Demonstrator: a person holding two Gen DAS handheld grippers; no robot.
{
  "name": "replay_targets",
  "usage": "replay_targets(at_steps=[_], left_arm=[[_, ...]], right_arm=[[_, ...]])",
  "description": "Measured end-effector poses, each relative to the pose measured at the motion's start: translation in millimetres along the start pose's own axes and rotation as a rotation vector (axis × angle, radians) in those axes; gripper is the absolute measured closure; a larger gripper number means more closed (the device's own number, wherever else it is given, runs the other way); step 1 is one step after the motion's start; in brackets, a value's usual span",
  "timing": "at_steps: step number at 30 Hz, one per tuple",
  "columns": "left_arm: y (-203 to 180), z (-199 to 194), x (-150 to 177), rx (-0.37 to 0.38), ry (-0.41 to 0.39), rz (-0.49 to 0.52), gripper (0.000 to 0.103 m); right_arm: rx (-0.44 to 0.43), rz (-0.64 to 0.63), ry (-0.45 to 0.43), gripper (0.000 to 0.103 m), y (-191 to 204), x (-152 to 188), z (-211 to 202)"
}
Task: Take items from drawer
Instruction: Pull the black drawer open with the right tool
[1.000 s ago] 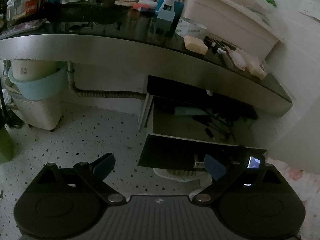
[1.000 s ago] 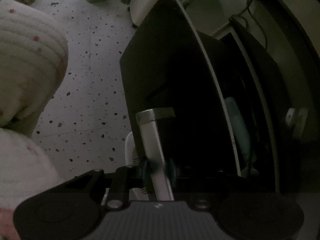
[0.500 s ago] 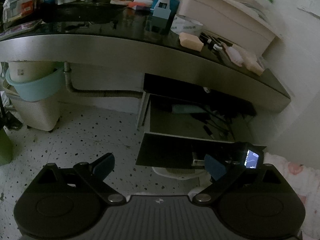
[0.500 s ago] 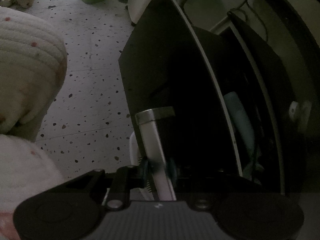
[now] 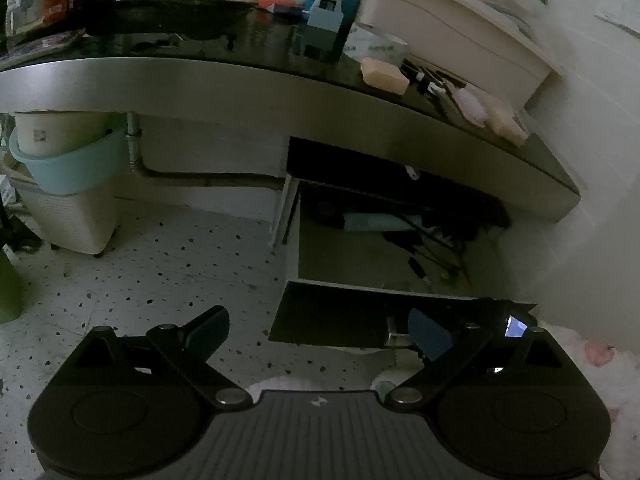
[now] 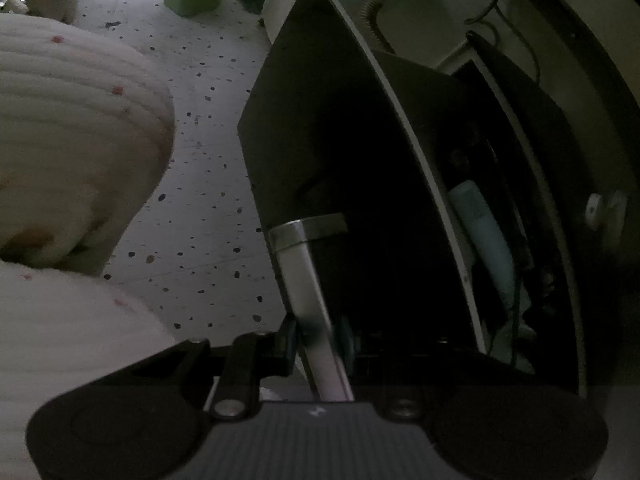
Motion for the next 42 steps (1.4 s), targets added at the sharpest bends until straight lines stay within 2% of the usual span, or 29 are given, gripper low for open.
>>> replay_targets(at_steps=[4, 27, 42], left_arm=[[1, 0, 3, 0.004, 0.004, -0.002, 0.005], [-1, 8, 6, 0.008, 0.034, 0.017, 0.005], [-9, 13, 6, 0.010, 0.055, 0.045, 0.005]], right_arm=[[-0.022, 0.002, 0.007, 0.080, 5, 2, -5], [-0.021, 0.068, 0.004, 0.079, 31, 9, -23], [-0.023, 0.079, -0.001, 0.078, 26, 8, -21]])
Point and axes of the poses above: each gripper's, at about its wrist camera, not at the fingertips, and z roughly the way its jaws point, y to its left, x to its underside, the point moved 8 cm from there along z, roughly the way its jaws point, and after that the axes turned 5 degrees about z, right-handed, at the moved point
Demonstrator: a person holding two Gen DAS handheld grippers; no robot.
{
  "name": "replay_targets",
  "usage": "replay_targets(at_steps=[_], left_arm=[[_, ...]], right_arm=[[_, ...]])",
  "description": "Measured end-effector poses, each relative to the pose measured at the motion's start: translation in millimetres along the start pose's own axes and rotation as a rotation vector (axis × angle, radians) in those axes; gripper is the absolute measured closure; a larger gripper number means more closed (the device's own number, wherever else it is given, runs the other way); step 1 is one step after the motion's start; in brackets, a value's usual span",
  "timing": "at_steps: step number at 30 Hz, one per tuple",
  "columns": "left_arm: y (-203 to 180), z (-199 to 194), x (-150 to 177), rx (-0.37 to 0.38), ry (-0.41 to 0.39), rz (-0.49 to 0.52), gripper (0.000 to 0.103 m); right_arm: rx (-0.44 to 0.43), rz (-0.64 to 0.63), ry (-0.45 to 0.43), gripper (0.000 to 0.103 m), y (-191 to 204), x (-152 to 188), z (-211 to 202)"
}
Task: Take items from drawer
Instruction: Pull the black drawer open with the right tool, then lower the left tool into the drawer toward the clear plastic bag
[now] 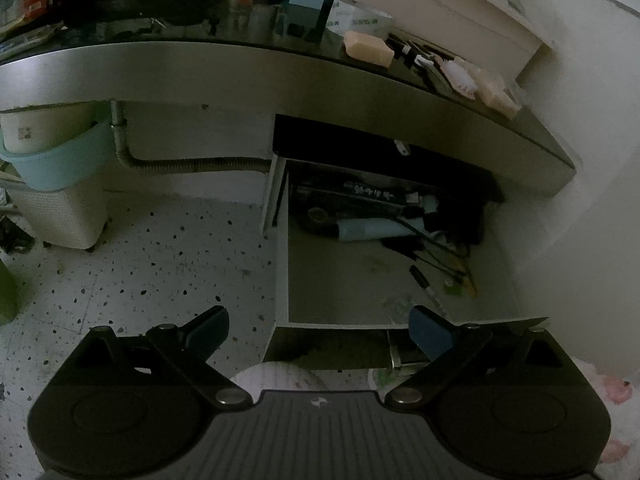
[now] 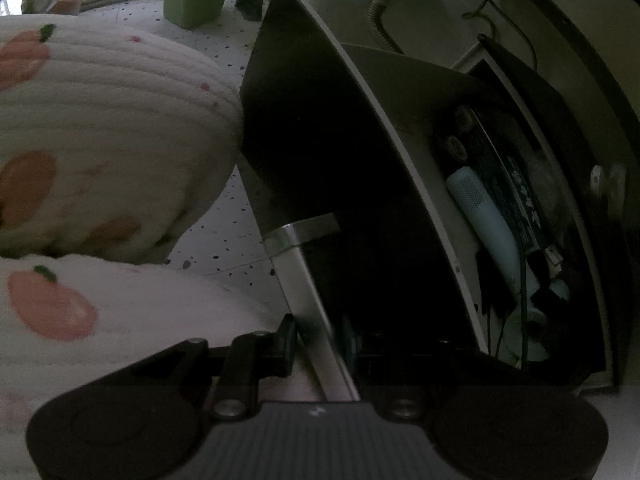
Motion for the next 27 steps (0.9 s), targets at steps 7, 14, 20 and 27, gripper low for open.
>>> replay_targets(at_steps=[7, 14, 20, 27], left_arm=[[2, -1, 2, -0.009, 0.004, -0.001, 0.005], [6, -1, 1, -0.012, 0.007, -0.002, 0.005], [6, 4, 0, -0.012, 0.023, 0.008, 0.005], [-10, 33, -18, -0.061, 0.109, 0.060, 0.005]], right_arm=[[0.013, 0.007, 0.007, 0.078, -1, 1, 1], [0.045, 0.056, 0.012, 0.076, 0, 0, -7], [0.031, 0.213, -0.074, 0.079, -10, -5, -45], [0.050, 0.564, -0.258, 0.071, -41, -4, -112]])
Point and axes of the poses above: each gripper's, at about its wrist camera, not at the fingertips, and z roughly the way its jaws point, y to its left, x to its underside, the point moved 8 cm from there along z, roughly the way its jaws point, and after that the axes turned 5 degrees about z, right-handed, at the moved point
